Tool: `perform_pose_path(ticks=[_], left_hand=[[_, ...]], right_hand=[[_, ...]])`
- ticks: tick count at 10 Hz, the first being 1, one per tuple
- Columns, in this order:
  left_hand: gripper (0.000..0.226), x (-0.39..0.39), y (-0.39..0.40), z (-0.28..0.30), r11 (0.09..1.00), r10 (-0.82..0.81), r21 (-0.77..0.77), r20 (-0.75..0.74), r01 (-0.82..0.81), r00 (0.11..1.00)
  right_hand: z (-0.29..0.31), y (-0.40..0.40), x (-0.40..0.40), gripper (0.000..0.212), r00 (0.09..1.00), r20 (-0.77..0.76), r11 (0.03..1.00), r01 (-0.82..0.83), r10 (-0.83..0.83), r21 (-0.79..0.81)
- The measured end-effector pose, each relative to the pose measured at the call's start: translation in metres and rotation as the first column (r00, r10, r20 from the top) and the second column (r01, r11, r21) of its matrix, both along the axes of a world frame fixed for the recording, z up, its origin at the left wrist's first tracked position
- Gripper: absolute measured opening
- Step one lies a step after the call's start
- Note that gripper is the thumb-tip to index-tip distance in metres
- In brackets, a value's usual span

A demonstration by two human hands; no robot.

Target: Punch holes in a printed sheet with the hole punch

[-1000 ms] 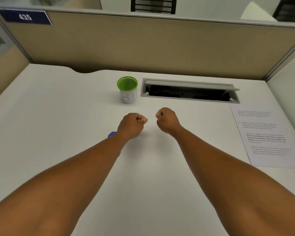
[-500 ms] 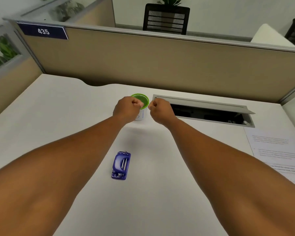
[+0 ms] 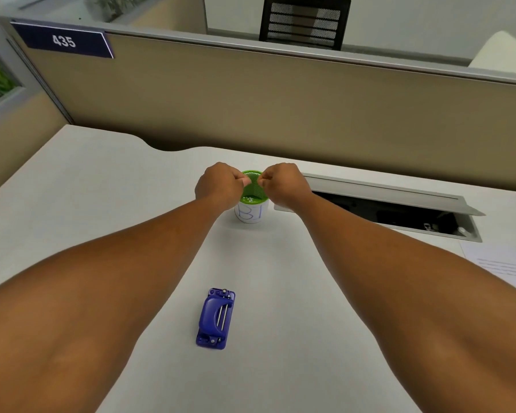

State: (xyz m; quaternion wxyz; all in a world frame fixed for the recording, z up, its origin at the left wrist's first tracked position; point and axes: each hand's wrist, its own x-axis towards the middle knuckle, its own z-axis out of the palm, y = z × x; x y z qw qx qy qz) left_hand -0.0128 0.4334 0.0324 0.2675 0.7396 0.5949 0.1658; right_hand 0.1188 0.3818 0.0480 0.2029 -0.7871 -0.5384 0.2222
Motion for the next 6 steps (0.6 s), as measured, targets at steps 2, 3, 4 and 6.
perform_pose_path(ticks=[2,3,4,6], left_hand=[[0.021,0.0,0.002,0.0,0.999,0.032,0.017,-0.028,-0.032,0.999],[0.021,0.001,0.0,0.001,0.999,0.041,0.022,-0.069,-0.039,0.997],[0.023,0.001,-0.003,0.002,1.0,0.013,0.029,-0.114,-0.01,0.993],[0.018,0.001,-0.011,0.01,0.998,0.034,0.05,-0.049,-0.032,0.998]], right_hand=[[-0.003,0.002,-0.003,0.016,0.999,0.04,1.0,-0.004,0.003,0.025],[-0.002,-0.002,-0.005,0.022,1.0,0.024,0.998,-0.005,0.004,0.056],[0.0,-0.007,-0.006,0.024,0.999,0.03,0.998,-0.012,0.01,0.061],[0.004,-0.015,-0.005,0.025,1.0,0.022,0.995,0.005,-0.008,0.103]])
